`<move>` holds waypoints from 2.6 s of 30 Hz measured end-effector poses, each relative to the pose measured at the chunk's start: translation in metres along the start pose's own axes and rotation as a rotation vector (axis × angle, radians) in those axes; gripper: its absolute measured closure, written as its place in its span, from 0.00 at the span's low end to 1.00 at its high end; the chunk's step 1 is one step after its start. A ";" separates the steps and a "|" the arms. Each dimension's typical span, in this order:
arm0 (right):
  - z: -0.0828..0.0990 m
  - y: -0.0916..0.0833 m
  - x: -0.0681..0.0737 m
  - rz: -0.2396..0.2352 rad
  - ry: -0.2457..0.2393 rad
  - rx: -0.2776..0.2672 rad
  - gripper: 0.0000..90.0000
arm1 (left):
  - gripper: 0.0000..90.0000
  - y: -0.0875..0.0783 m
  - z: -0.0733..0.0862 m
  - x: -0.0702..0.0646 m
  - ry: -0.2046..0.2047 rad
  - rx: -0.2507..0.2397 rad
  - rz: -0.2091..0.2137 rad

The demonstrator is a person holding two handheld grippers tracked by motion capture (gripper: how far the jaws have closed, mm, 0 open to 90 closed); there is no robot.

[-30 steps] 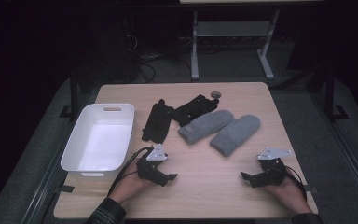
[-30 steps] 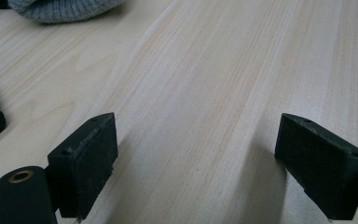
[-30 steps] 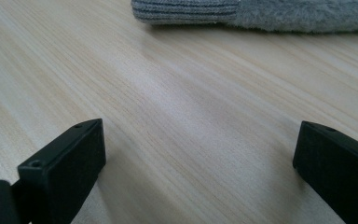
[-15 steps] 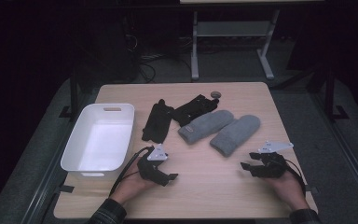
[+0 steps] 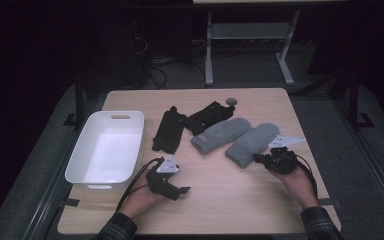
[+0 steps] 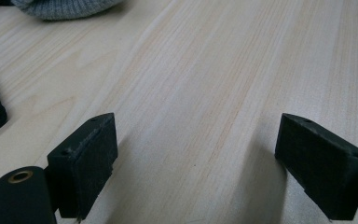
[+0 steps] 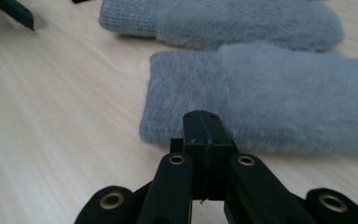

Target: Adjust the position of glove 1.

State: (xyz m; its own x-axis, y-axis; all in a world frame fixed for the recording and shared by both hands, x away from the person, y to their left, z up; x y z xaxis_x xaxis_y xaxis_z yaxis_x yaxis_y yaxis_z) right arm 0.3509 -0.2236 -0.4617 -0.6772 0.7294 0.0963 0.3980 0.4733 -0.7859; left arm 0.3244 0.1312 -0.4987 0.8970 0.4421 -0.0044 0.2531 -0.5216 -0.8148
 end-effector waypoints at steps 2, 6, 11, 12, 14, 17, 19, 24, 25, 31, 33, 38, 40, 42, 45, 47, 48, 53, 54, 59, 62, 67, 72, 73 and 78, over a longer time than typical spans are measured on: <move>-0.006 0.005 -0.001 0.005 -0.009 0.004 1.00 | 0.13 0.000 0.000 0.000 0.000 0.000 0.000; -0.018 0.016 -0.002 0.006 -0.018 0.007 1.00 | 0.13 0.000 0.000 0.000 0.007 0.006 -0.002; -0.029 0.027 -0.003 0.018 -0.024 0.001 1.00 | 0.13 0.000 0.000 0.000 0.004 0.004 -0.002; -0.031 0.030 -0.003 0.016 -0.025 0.004 1.00 | 0.13 0.000 0.000 0.000 0.005 0.004 -0.002; -0.033 0.032 -0.003 0.015 -0.021 0.015 1.00 | 0.13 0.000 0.000 0.000 0.003 0.004 -0.003; -0.034 0.043 -0.003 0.011 -0.026 0.049 1.00 | 0.13 0.000 0.000 0.000 0.002 0.005 -0.002; -0.033 0.044 -0.004 0.006 -0.019 0.051 1.00 | 0.13 0.000 0.000 0.000 0.003 0.005 -0.002; -0.030 0.043 -0.003 -0.006 -0.018 0.055 1.00 | 0.13 0.000 0.000 0.000 0.000 0.004 0.000; -0.030 0.043 -0.002 -0.011 -0.015 0.053 1.00 | 0.13 0.000 0.000 0.000 0.000 0.004 0.000; -0.023 0.038 0.010 -0.027 -0.025 0.064 1.00 | 0.13 0.000 0.000 0.000 -0.001 0.004 0.000; -0.022 0.037 0.014 -0.032 -0.038 0.066 1.00 | 0.13 0.000 0.000 0.000 -0.001 0.004 0.000; -0.019 0.034 0.023 -0.044 -0.059 0.078 1.00 | 0.13 0.000 0.000 -0.001 -0.007 -0.004 0.001; -0.017 0.033 0.028 -0.050 -0.066 0.086 1.00 | 0.13 0.000 0.000 -0.001 -0.005 -0.005 0.001; -0.016 0.033 0.031 -0.052 -0.072 0.082 1.00 | 0.13 0.001 0.000 -0.001 -0.006 -0.006 0.001; -0.014 0.031 0.040 -0.062 -0.090 0.093 1.00 | 0.13 0.001 0.000 -0.001 -0.004 -0.006 0.001; -0.013 0.030 0.041 -0.062 -0.095 0.094 1.00 | 0.13 0.001 0.000 -0.001 -0.003 -0.006 0.001; -0.013 0.030 0.044 -0.067 -0.102 0.097 1.00 | 0.13 0.001 0.000 -0.001 -0.003 -0.006 0.001; -0.010 0.028 0.053 -0.082 -0.113 0.099 1.00 | 0.13 0.001 0.000 -0.001 -0.002 -0.006 0.001; -0.009 0.028 0.059 -0.091 -0.124 0.101 1.00 | 0.13 0.001 0.000 -0.001 -0.003 -0.006 0.001; -0.009 0.027 0.070 -0.104 -0.151 0.111 1.00 | 0.13 0.001 0.000 -0.001 -0.007 -0.009 0.002; -0.009 0.028 0.082 -0.130 -0.174 0.111 1.00 | 0.13 0.001 0.000 -0.001 -0.007 -0.009 0.002; -0.009 0.028 0.096 -0.157 -0.209 0.109 1.00 | 0.13 0.001 0.000 -0.001 -0.003 -0.005 0.003; -0.017 0.017 0.089 -0.162 -0.187 0.052 1.00 | 0.13 0.001 0.000 -0.001 -0.009 -0.010 0.004; -0.019 0.016 0.084 -0.148 -0.185 0.043 1.00 | 0.13 0.001 0.000 -0.001 -0.007 -0.007 0.003; -0.025 0.011 0.054 -0.087 -0.141 0.015 1.00 | 0.13 0.001 0.000 -0.001 -0.004 -0.002 0.003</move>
State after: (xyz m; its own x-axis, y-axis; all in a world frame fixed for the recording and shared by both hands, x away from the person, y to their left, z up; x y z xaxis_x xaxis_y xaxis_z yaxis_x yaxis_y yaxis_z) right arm 0.3345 -0.1666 -0.4497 -0.7892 0.6091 0.0784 0.3254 0.5231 -0.7877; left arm 0.3240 0.1303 -0.4990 0.8964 0.4431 -0.0094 0.2509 -0.5248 -0.8134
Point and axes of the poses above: each handheld gripper's, and its own axes: y roughly forward along the jaws, z roughly out of its underside, x roughly to its left, the point moved 3 cm from there along y, roughly forward along the jaws, and after that the axes turned 11 degrees about x, right-handed, at the moved point
